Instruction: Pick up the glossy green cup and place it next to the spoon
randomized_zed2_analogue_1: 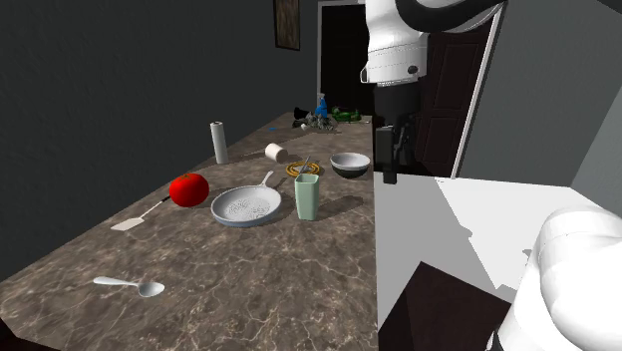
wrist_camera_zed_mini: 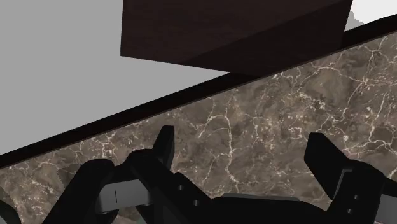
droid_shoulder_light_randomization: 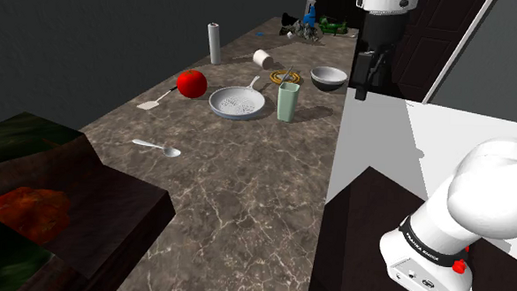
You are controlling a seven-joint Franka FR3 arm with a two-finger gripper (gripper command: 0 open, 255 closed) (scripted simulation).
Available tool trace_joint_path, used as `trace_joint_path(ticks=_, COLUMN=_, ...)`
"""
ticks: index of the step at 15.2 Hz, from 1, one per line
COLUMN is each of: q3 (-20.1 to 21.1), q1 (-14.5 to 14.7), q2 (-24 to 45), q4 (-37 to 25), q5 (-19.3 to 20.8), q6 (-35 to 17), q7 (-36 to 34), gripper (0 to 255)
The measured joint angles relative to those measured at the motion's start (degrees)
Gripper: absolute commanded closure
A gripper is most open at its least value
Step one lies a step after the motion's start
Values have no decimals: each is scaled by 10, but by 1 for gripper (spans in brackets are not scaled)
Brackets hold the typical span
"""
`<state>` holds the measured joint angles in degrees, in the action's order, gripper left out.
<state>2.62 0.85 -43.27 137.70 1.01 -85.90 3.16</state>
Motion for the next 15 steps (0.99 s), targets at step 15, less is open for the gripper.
trace_joint_path(ticks=15, q3=-57, q1=-34, q2=214, q4=-40, q5=11, q6=-240, q7=28, gripper=0)
